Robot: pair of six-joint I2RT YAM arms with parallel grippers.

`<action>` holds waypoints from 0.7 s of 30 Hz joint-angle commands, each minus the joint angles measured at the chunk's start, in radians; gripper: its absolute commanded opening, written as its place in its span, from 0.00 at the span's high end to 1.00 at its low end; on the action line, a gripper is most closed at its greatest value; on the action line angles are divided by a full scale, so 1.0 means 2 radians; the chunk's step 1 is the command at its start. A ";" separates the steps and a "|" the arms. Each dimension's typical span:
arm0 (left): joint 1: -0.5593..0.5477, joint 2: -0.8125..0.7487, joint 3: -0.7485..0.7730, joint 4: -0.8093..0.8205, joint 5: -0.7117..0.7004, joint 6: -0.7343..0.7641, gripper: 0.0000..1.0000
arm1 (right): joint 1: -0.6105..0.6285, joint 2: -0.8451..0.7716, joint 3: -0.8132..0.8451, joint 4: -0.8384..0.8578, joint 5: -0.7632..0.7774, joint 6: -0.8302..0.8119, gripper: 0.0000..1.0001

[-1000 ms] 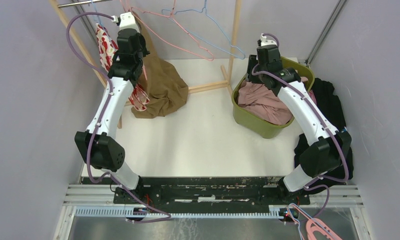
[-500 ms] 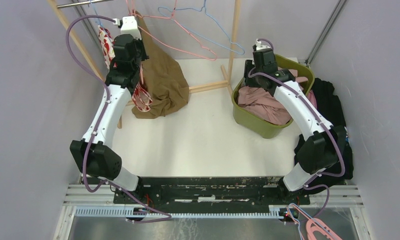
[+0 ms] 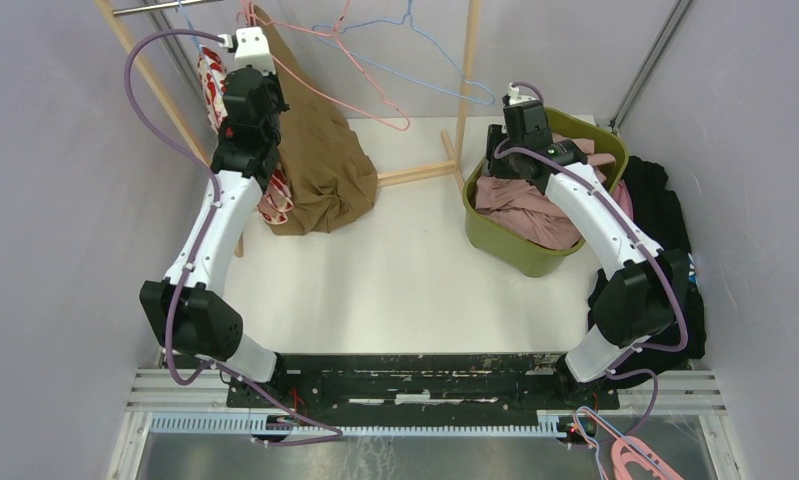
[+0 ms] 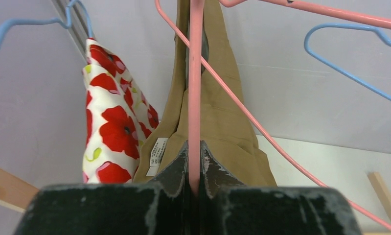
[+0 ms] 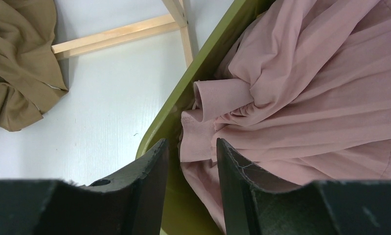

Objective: Remove the skirt from the hanger

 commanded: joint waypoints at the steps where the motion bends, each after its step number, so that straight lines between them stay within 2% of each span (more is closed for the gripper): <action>1: 0.007 -0.030 0.003 0.132 -0.040 0.018 0.97 | 0.002 -0.006 -0.005 0.024 -0.001 -0.002 0.54; 10: 0.007 -0.067 -0.075 0.163 -0.037 0.008 0.97 | 0.002 0.005 0.001 0.023 -0.006 0.000 0.54; 16: 0.008 -0.070 -0.077 0.163 -0.028 0.007 0.97 | 0.002 0.008 0.000 0.021 -0.010 0.003 0.54; 21: 0.007 -0.077 -0.094 0.130 -0.015 -0.007 0.97 | 0.002 0.004 -0.001 0.016 -0.006 -0.001 0.54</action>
